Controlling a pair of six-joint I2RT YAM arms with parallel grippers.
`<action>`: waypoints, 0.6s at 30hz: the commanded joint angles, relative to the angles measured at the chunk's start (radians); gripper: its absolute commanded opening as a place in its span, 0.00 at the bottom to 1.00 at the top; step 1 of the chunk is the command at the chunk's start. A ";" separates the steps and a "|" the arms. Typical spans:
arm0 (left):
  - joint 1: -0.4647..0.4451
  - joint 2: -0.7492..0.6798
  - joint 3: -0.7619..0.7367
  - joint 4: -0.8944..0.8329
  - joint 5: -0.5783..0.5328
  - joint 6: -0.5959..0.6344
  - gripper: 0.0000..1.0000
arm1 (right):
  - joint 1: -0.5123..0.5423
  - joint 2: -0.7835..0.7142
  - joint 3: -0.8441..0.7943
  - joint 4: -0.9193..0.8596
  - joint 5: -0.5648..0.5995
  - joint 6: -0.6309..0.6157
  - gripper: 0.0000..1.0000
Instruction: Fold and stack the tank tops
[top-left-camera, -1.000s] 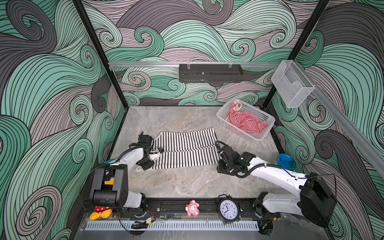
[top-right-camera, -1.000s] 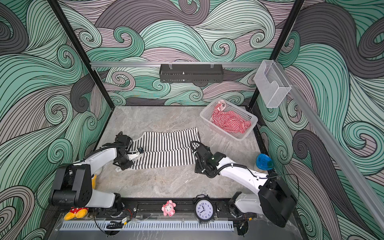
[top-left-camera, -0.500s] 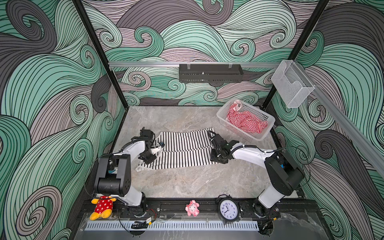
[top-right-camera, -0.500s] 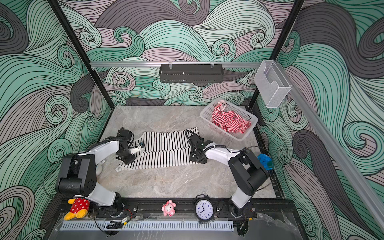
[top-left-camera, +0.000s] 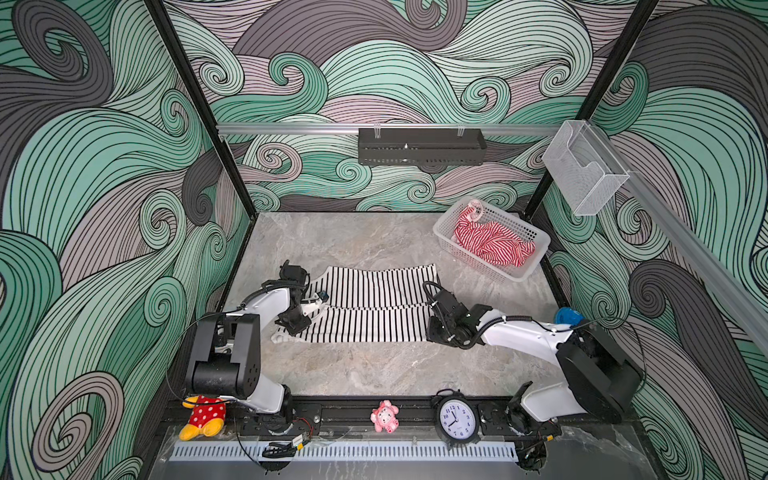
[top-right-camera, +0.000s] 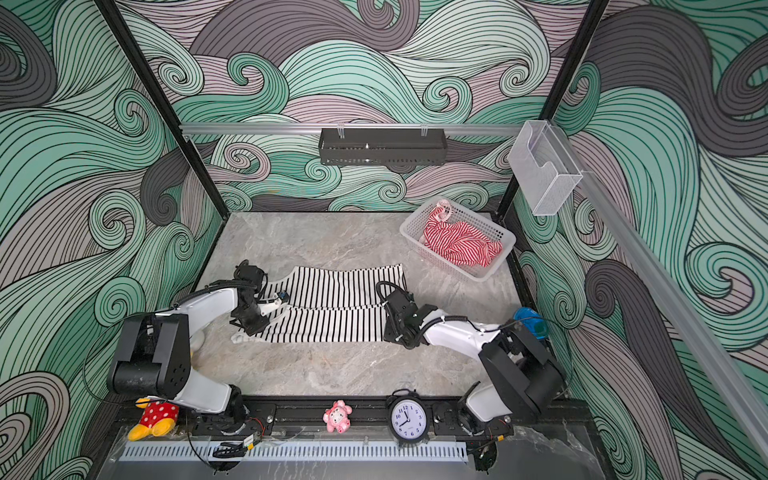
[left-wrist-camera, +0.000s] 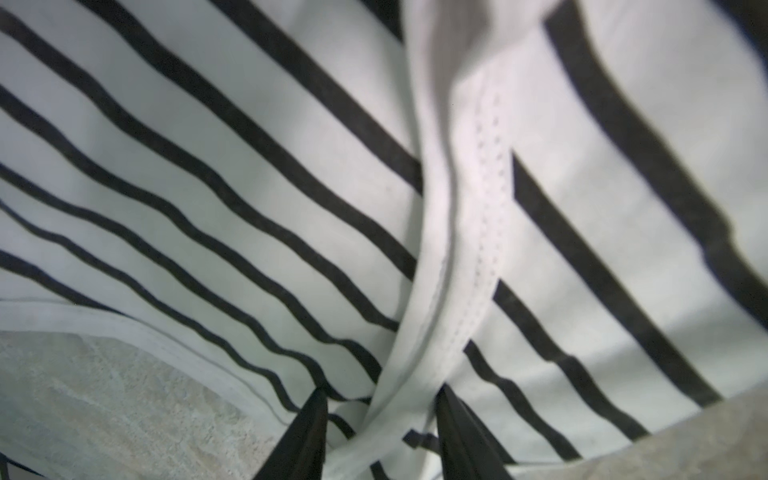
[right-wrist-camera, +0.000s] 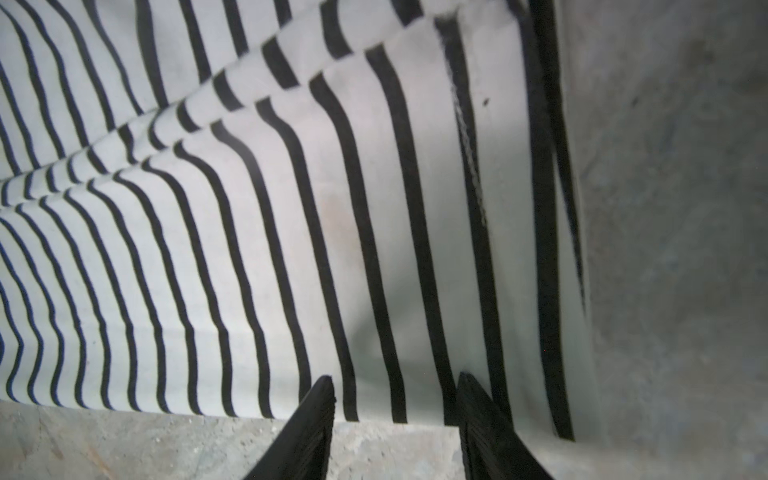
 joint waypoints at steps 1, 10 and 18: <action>-0.009 -0.028 -0.027 -0.097 0.010 0.049 0.45 | 0.042 -0.027 -0.085 -0.145 -0.008 0.101 0.50; -0.026 -0.079 -0.085 -0.187 0.019 0.074 0.45 | 0.162 -0.109 -0.152 -0.136 -0.044 0.226 0.50; -0.024 -0.192 -0.044 -0.151 0.021 0.003 0.48 | 0.196 -0.177 -0.053 -0.237 -0.014 0.210 0.53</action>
